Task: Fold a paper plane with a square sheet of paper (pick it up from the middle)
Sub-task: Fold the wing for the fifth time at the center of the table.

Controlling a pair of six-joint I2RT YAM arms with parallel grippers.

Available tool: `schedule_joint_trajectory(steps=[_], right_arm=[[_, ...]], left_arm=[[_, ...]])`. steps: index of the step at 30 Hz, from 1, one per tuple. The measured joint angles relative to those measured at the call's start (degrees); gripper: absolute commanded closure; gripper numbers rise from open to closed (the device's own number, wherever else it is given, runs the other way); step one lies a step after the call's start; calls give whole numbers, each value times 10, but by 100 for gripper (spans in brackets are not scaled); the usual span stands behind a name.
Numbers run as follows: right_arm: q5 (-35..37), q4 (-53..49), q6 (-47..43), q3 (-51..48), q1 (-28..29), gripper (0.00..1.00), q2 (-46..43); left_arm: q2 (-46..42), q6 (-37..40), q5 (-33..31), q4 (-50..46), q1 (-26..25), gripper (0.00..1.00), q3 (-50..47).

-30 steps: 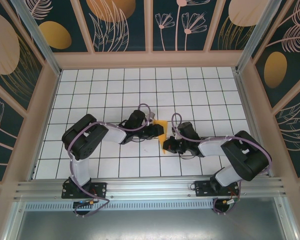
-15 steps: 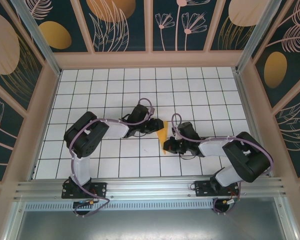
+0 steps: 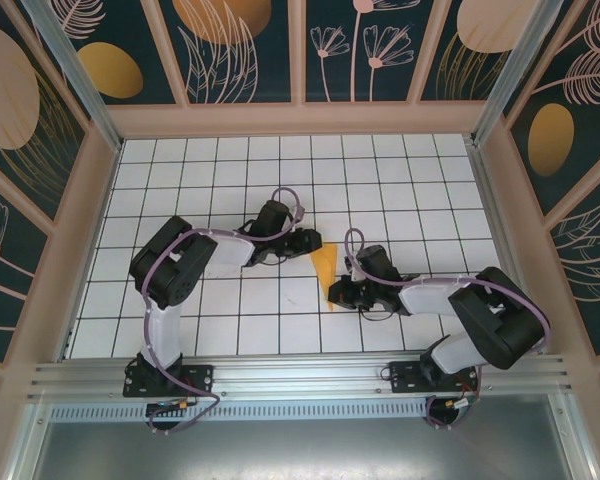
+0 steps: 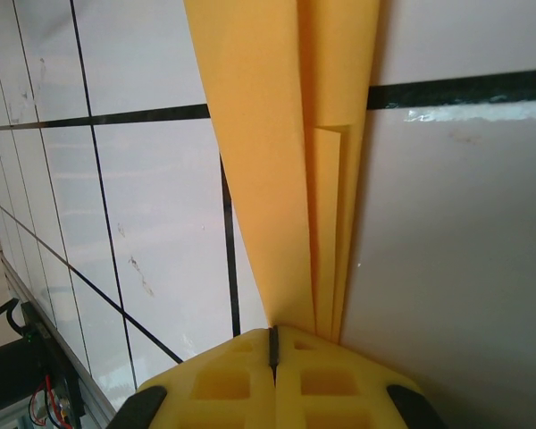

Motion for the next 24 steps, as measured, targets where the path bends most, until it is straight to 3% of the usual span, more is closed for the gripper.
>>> schedule_joint_trajectory(steps=[11,15,20,24], right_arm=[[0,-20,-3,1,0,96,-8],[0,-30,-11,9,2,96,-5],[-3,-49,-16,26,2,96,5],[-4,-57,-21,32,2,96,9]], left_arm=[[12,57,-22,-68,30,56,57],[-20,59,-29,-93,30,56,56],[-119,30,-5,-49,30,63,-7],[-149,-6,24,6,19,64,-63]])
